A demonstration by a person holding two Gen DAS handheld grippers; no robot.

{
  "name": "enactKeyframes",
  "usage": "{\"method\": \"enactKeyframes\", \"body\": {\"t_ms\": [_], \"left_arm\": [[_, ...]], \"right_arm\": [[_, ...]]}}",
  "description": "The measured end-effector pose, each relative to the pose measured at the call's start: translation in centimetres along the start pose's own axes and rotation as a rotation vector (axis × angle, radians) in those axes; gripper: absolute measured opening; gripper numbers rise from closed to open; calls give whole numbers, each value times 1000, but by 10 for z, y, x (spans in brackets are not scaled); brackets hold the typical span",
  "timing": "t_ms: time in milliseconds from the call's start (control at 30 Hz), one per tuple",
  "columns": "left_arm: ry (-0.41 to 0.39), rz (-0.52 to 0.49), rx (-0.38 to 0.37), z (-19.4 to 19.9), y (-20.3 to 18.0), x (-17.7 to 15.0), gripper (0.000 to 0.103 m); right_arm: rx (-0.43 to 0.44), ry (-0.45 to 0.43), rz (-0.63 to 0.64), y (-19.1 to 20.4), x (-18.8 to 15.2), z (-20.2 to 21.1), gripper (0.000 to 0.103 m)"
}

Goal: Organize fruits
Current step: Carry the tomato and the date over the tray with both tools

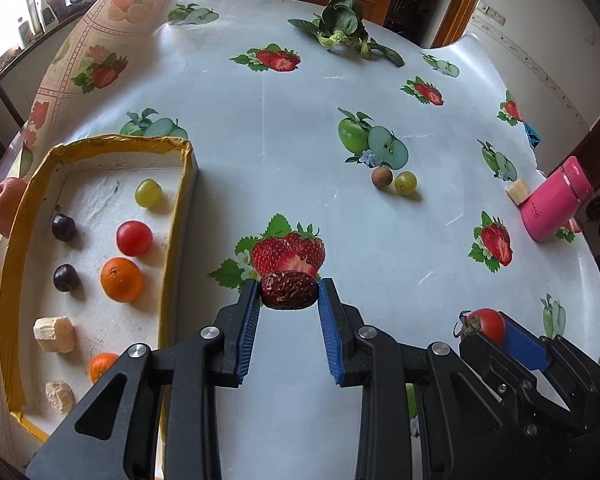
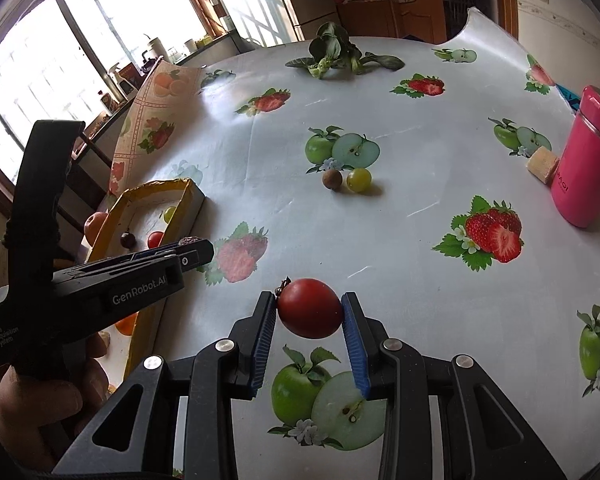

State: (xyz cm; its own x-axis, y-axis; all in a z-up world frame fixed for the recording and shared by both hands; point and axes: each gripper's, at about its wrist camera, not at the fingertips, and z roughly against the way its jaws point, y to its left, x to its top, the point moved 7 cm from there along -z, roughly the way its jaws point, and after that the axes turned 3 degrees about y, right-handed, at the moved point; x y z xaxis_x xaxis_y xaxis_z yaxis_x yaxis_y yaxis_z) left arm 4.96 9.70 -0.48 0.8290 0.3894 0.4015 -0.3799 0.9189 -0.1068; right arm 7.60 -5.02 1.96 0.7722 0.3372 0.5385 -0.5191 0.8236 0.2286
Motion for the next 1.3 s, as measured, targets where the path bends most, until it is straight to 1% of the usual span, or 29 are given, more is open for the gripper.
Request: {"method": "enactKeyframes", "body": {"t_ms": [333, 500, 700, 933, 1300], "left_arm": [[-10, 55, 22, 27, 38, -33, 27], [-21, 75, 34, 39, 55, -43, 27], [-34, 104, 57, 48, 78, -50, 27], [-38, 140, 77, 53, 100, -56, 27], [-34, 162, 97, 56, 121, -64, 27]], "right_arm": [[17, -5, 67, 40, -14, 13, 34], [23, 6, 96, 57, -25, 15, 34], [34, 19, 132, 76, -34, 15, 34], [44, 27, 163, 94, -37, 11, 34], [59, 42, 186, 111, -40, 5, 34]]}}
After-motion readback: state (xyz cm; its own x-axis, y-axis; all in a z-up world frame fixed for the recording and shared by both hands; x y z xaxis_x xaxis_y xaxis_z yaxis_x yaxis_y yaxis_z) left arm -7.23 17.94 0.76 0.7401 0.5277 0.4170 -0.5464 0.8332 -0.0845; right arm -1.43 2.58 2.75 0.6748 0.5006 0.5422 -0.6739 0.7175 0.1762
